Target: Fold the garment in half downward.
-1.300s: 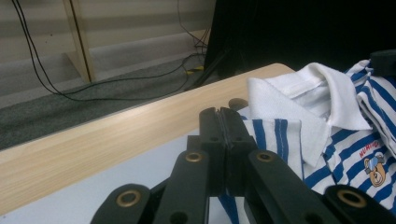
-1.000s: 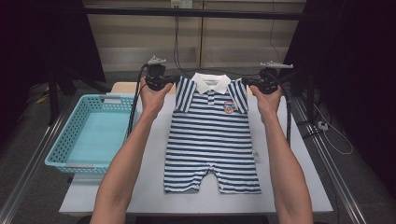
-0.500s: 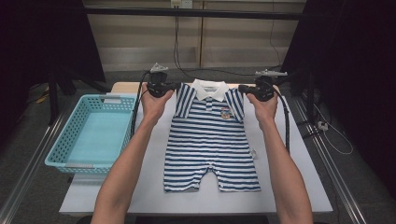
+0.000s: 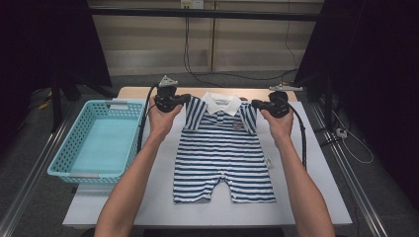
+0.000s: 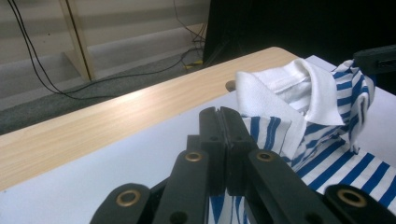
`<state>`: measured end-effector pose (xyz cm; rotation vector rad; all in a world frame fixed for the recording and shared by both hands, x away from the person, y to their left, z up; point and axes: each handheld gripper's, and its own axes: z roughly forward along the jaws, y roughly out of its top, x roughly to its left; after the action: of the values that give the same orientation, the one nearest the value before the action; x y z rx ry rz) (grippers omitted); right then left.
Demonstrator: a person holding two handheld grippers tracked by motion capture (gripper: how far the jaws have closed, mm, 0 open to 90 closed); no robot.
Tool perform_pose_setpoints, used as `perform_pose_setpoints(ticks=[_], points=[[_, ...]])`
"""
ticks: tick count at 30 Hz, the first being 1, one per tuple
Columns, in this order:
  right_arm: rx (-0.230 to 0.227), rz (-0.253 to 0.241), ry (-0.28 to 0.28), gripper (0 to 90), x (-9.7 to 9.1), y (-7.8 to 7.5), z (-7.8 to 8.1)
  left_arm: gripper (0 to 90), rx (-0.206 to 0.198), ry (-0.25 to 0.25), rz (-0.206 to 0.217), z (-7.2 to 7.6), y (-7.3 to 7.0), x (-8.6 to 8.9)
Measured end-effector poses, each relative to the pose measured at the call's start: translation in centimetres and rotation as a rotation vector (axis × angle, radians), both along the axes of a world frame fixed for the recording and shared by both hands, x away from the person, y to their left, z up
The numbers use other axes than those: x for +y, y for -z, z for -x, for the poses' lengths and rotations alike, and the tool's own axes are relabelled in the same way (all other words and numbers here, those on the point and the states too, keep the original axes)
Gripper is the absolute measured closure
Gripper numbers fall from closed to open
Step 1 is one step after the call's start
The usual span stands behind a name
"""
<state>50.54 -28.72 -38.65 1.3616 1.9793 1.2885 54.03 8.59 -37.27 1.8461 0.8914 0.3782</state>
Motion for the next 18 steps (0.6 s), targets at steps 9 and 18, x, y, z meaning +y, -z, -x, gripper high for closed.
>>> perform_pose_setpoints(ticks=[9, 18], points=[[-0.004, 0.044, -0.015, 88.2, 0.3, 0.1, 0.8, 89.3, -0.022, 0.019, -0.007, 0.8, 0.0, -0.1], [-0.034, 0.093, -0.042, 88.2, 0.7, -0.1, 2.1, 89.3, -0.034, 0.027, -0.008, 1.9, 0.2, 0.3]])
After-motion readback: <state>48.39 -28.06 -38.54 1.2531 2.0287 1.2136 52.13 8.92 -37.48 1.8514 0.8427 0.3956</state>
